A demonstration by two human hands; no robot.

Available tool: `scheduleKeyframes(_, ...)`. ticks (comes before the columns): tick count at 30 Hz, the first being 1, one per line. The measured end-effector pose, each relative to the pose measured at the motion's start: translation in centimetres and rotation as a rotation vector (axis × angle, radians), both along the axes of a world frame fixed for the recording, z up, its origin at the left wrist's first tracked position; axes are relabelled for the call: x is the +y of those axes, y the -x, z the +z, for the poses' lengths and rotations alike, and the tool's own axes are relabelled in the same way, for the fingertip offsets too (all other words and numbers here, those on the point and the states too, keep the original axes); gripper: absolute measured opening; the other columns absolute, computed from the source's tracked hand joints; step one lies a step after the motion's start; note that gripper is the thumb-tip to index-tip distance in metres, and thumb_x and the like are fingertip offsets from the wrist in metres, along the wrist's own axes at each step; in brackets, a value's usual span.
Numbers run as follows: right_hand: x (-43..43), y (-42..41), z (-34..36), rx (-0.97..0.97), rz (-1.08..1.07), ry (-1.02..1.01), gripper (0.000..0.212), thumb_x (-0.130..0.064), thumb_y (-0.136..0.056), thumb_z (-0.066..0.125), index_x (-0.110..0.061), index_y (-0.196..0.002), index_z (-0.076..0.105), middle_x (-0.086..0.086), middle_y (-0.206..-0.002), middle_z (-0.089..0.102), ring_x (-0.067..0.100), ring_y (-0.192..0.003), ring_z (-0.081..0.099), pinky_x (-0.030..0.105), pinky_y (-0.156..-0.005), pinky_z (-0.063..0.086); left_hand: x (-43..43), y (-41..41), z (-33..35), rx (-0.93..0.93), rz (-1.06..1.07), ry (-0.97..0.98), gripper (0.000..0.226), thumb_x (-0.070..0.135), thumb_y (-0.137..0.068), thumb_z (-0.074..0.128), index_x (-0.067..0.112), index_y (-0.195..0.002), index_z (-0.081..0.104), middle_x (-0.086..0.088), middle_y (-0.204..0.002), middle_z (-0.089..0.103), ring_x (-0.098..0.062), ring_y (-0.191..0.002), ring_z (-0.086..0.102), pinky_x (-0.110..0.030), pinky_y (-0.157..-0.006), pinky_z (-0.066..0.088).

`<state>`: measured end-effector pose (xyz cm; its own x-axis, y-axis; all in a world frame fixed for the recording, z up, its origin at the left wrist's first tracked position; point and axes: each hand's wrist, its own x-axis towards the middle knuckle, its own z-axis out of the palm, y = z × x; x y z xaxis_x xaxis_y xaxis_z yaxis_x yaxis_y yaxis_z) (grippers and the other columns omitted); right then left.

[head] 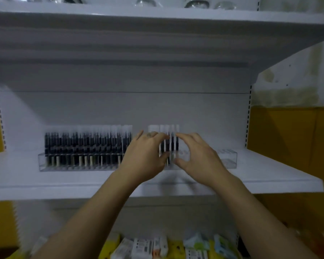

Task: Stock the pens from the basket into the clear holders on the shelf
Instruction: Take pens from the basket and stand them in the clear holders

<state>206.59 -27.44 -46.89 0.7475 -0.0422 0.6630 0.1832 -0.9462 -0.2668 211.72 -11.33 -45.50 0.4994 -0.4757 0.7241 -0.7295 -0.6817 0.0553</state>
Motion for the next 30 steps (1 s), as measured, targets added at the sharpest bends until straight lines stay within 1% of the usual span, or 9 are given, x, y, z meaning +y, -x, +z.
scheduleKeyframes(4, 1.4, 2.1, -3.0, -0.006, 0.043, -0.024, 0.063, -0.037, -0.089, 0.065, -0.031, -0.144, 0.036, -0.010, -0.141, 0.038, 0.012, -0.124, 0.044, 0.024, -0.100, 0.037, 1.4, 2.1, -3.4, 0.026, 0.005, 0.026, 0.044, 0.037, -0.092, 0.058, 0.028, -0.134, 0.049, 0.007, -0.131, 0.056, -0.016, -0.121, 0.049, -0.031, -0.107, 0.028)
scheduleKeyframes(6, 2.1, 2.7, -4.9, -0.039, 0.067, -0.053, 0.060, -0.037, -0.089, 0.065, -0.031, -0.142, 0.039, -0.011, -0.139, 0.040, 0.010, -0.121, 0.047, 0.026, -0.099, 0.042, 2.0, 2.8, -5.5, 0.037, 0.019, 0.047, 0.041, 0.037, -0.091, 0.059, 0.029, -0.130, 0.052, 0.008, -0.129, 0.057, -0.016, -0.118, 0.051, -0.033, -0.101, 0.031)
scheduleKeyframes(8, 2.8, 3.1, -6.9, -0.073, 0.091, -0.098, 0.055, -0.037, -0.088, 0.066, -0.030, -0.138, 0.045, -0.011, -0.133, 0.046, 0.009, -0.114, 0.052, 0.029, -0.093, 0.048, 2.6, 3.1, -7.6, 0.047, 0.023, 0.062, 0.036, 0.037, -0.090, 0.060, 0.029, -0.125, 0.056, 0.009, -0.123, 0.060, -0.016, -0.113, 0.054, -0.033, -0.095, 0.034)
scheduleKeyframes(11, 3.6, 3.3, -10.3, -0.073, 0.125, -0.131, 0.048, -0.033, -0.088, 0.067, -0.029, -0.133, 0.051, -0.011, -0.123, 0.050, 0.006, -0.104, 0.054, 0.027, -0.085, 0.050, 3.2, 3.4, -10.9, 0.092, 0.035, 0.054, 0.035, 0.038, -0.089, 0.059, 0.030, -0.123, 0.056, 0.010, -0.121, 0.060, -0.015, -0.111, 0.054, -0.032, -0.092, 0.034)
scheduleKeyframes(14, 4.1, 3.3, -13.6, -0.006, 0.140, -0.140, 0.044, -0.027, -0.089, 0.067, -0.025, -0.131, 0.054, -0.007, -0.118, 0.053, 0.010, -0.102, 0.054, 0.025, -0.085, 0.048, 3.9, 3.5, -14.4, 0.154, 0.046, 0.020, 0.037, 0.039, -0.089, 0.059, 0.029, -0.125, 0.056, 0.009, -0.122, 0.060, -0.017, -0.114, 0.053, -0.033, -0.091, 0.035)
scheduleKeyframes(17, 4.7, 2.8, -17.4, 0.123, 0.145, -0.156, 0.048, -0.031, -0.089, 0.065, -0.025, -0.135, 0.052, -0.005, -0.126, 0.053, 0.015, -0.112, 0.054, 0.032, -0.092, 0.048, 4.5, 3.4, -18.3, 0.246, 0.063, -0.025, 0.038, 0.041, -0.090, 0.057, 0.031, -0.127, 0.053, 0.010, -0.126, 0.058, -0.017, -0.117, 0.052, -0.032, -0.095, 0.034)
scheduleKeyframes(20, 5.1, 2.4, -21.8, 0.337, 0.128, -0.152, 0.056, -0.040, -0.091, 0.061, -0.029, -0.143, 0.041, -0.007, -0.141, 0.045, 0.014, -0.125, 0.047, 0.031, -0.099, 0.043, 4.8, 3.1, -22.3, 0.360, 0.087, -0.066, 0.040, 0.039, -0.091, 0.056, 0.030, -0.129, 0.051, 0.010, -0.129, 0.056, -0.015, -0.119, 0.050, -0.031, -0.099, 0.034)
scheduleKeyframes(24, 5.2, 1.9, -28.4, 0.566, 0.096, -0.154, 0.058, -0.039, -0.093, 0.059, -0.031, -0.145, 0.036, -0.007, -0.146, 0.040, 0.016, -0.128, 0.044, 0.028, -0.098, 0.039, 5.6, 2.6, -28.6, 0.537, 0.134, -0.113, 0.041, 0.039, -0.089, 0.059, 0.030, -0.128, 0.053, 0.007, -0.130, 0.056, -0.017, -0.121, 0.049, -0.033, -0.101, 0.035)
scheduleKeyframes(30, 5.4, 1.8, -37.3, 0.872, 0.082, -0.198, 0.064, -0.040, -0.092, 0.061, -0.026, -0.148, 0.033, 0.002, -0.151, 0.035, 0.023, -0.133, 0.041, 0.034, -0.103, 0.040, 7.6, 2.8, -38.1, 0.848, 0.205, -0.236, 0.048, 0.041, -0.089, 0.059, 0.026, -0.134, 0.049, 0.003, -0.135, 0.054, -0.020, -0.123, 0.050, -0.032, -0.101, 0.039)
